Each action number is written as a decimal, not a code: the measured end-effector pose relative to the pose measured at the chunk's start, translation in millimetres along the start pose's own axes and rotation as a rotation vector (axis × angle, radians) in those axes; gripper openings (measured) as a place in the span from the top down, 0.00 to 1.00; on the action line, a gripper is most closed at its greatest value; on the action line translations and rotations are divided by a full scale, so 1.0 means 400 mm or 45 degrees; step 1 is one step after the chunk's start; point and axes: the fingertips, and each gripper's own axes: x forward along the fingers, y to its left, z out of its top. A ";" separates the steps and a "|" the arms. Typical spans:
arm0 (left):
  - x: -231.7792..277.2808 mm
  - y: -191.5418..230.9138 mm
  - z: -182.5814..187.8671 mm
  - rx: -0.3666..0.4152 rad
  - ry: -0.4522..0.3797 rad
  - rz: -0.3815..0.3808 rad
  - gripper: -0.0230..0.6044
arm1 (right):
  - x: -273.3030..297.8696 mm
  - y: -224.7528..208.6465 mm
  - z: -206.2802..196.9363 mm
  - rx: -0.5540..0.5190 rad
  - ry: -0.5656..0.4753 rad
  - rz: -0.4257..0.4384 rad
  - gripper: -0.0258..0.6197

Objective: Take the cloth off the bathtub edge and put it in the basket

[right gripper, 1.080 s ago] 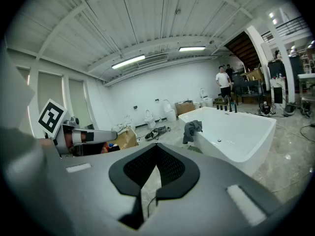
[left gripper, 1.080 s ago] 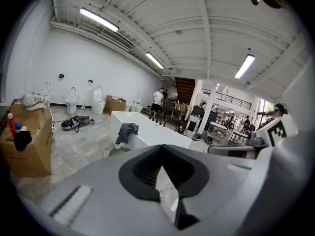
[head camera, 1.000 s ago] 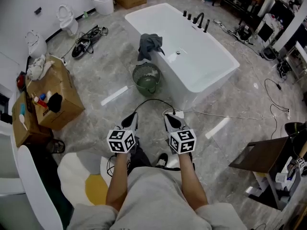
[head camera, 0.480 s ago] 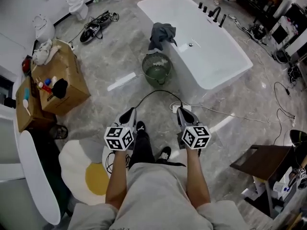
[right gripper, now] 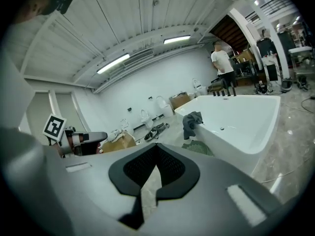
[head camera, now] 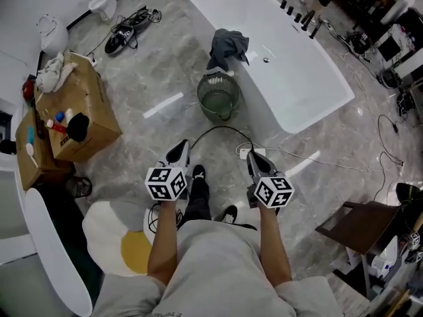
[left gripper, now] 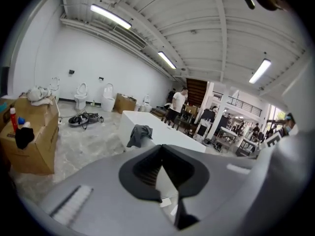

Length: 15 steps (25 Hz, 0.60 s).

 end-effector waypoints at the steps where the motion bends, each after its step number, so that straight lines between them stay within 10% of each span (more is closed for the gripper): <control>1: 0.025 0.019 0.017 -0.037 -0.008 -0.013 0.87 | 0.025 0.004 0.004 -0.014 0.013 -0.002 0.96; 15: 0.240 0.286 0.256 -0.042 -0.038 -0.093 0.87 | 0.341 0.049 0.168 -0.082 -0.016 -0.153 0.96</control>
